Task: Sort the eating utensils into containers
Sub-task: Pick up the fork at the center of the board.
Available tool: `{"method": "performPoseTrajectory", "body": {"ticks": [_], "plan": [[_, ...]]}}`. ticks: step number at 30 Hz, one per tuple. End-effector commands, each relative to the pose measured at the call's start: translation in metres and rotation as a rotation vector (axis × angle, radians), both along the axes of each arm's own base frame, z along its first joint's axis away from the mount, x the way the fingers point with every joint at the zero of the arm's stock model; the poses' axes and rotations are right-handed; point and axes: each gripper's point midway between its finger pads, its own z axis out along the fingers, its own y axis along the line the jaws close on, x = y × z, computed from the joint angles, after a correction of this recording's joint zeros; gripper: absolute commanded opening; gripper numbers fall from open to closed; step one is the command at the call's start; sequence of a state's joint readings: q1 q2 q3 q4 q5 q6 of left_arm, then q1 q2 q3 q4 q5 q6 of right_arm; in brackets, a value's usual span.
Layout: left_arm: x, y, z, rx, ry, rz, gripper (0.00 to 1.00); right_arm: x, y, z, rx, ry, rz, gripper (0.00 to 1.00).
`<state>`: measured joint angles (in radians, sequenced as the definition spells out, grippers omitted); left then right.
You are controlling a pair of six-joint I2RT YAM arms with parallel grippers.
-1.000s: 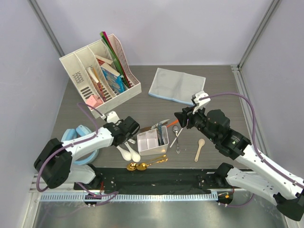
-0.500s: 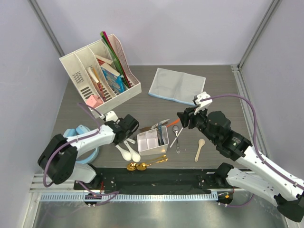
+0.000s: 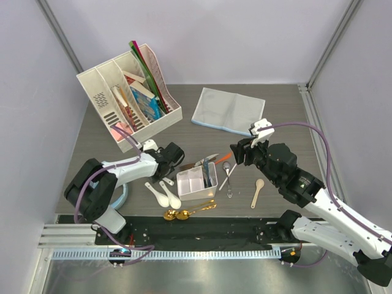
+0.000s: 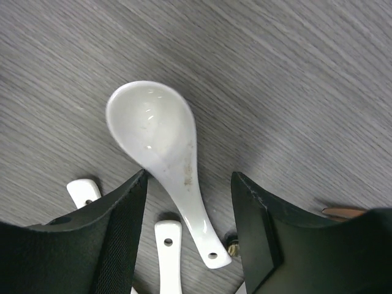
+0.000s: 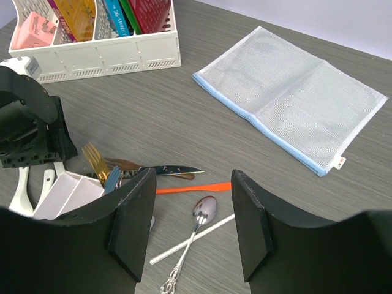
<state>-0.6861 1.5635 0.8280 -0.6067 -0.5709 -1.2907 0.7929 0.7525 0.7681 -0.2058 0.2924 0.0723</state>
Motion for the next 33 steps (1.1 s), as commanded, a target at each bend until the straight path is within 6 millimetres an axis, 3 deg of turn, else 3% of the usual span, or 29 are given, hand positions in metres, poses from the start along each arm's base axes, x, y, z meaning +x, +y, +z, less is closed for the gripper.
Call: {"method": "performPoseTrajectory", "body": {"ticks": [1,2,4,6,8,11,17,20,29,33], "plan": [[0.01,-0.004,-0.003,-0.017,-0.013,0.007,0.55,0.005,-0.005,0.009,0.003,-0.035,-0.035,0.58],[0.009,-0.005,-0.005,-0.022,-0.007,0.004,0.53,0.005,-0.004,0.008,-0.001,-0.032,-0.035,0.58],[0.008,-0.007,-0.01,-0.034,-0.001,-0.024,0.28,0.006,-0.004,0.006,-0.005,-0.028,-0.037,0.58],[0.006,-0.013,-0.014,-0.061,0.015,-0.053,0.24,0.007,-0.004,0.003,-0.011,-0.021,-0.046,0.58],[0.009,-0.02,-0.016,-0.091,0.014,-0.083,0.1,0.009,-0.007,0.0,-0.015,-0.014,-0.067,0.58],[0.008,-0.026,-0.018,-0.11,0.024,-0.113,0.0,0.011,-0.01,-0.003,-0.02,-0.011,-0.087,0.58],[0.007,-0.029,-0.015,-0.111,0.034,-0.184,0.0,0.013,-0.016,-0.011,-0.03,0.0,-0.128,0.58],[0.006,-0.029,-0.002,-0.119,0.007,-0.213,0.0,0.017,-0.024,-0.017,-0.042,0.006,-0.182,0.61],[0.003,-0.004,0.062,-0.055,-0.106,-0.251,0.0,0.026,-0.027,-0.041,-0.066,0.062,-0.242,0.61],[0.0,-0.01,0.077,-0.107,-0.154,-0.295,0.0,0.03,-0.031,-0.045,-0.053,0.079,-0.29,0.61]]}}
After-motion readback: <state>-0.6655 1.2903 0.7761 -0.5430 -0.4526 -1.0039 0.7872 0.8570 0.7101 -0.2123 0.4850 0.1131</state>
